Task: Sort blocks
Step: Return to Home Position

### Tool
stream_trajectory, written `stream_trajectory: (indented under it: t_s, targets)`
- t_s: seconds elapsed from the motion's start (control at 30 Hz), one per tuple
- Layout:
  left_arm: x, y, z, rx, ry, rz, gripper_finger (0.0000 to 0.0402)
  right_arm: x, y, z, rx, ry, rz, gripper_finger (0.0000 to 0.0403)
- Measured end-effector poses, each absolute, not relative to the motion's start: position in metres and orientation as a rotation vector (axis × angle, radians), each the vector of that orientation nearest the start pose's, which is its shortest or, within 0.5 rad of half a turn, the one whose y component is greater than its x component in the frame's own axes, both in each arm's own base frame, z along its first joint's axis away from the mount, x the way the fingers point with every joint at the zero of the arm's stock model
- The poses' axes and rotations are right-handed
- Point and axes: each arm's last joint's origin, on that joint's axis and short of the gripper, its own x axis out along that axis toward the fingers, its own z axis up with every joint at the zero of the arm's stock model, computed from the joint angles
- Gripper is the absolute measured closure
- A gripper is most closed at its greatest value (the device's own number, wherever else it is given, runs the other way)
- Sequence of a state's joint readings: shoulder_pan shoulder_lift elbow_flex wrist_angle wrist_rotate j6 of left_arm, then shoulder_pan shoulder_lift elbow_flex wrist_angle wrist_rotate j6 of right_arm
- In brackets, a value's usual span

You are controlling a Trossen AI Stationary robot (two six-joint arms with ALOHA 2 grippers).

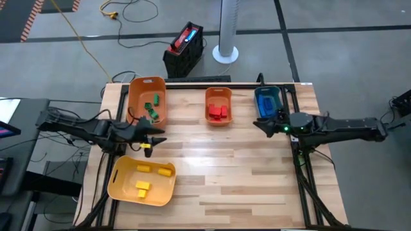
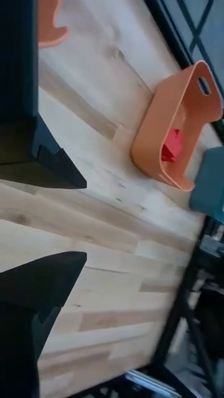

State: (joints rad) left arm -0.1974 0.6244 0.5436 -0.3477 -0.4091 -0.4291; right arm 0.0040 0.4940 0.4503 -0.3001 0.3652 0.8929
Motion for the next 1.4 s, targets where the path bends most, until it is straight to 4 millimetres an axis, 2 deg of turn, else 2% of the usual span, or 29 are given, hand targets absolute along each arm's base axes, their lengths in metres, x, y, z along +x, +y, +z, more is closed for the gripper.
stream_trajectory:
  t_s: [0.2, 0.43, 0.6, 0.77, 0.9, 1.03, 1.23, 1.3, 1.4]
  targets:
    - [0.132, -0.013, 0.236, -0.331, 0.252, 0.287, 0.0254, 0.118, -0.013, 0.247, 0.730, 0.160, -0.499, 0.0140]
    - [0.123, -0.007, 0.211, -0.369, 0.227, 0.315, 0.0284, 0.119, -0.013, 0.249, 0.866, 0.112, -0.502, 0.0140]
    - [0.119, -0.005, 0.195, -0.397, 0.202, 0.324, 0.0310, 0.119, -0.014, 0.236, 0.697, 0.273, -0.547, 0.0140]
    - [0.119, -0.004, 0.175, -0.434, 0.178, 0.312, 0.0342, 0.125, -0.014, 0.229, 0.744, 0.328, -0.587, 0.0140]
    - [0.118, -0.005, 0.162, -0.445, 0.212, 0.287, 0.0369, 0.130, -0.014, 0.225, 0.688, 0.372, -0.593, 0.0140]
    - [0.118, -0.006, 0.159, -0.419, 0.224, 0.266, 0.0397, 0.132, -0.014, 0.227, 0.596, 0.364, -0.576, 0.0140]
    - [0.118, -0.006, 0.158, -0.389, 0.231, 0.268, 0.0401, 0.129, -0.014, 0.228, 0.467, 0.363, -0.619, 0.0140]
    - [0.118, -0.006, 0.158, -0.389, 0.231, 0.268, 0.0401, 0.127, -0.014, 0.222, 0.463, 0.337, -0.651, 0.0140]
    - [0.118, -0.006, 0.158, -0.393, 0.230, 0.269, 0.0401, 0.124, -0.013, 0.202, 0.516, 0.268, -0.662, 0.0140]
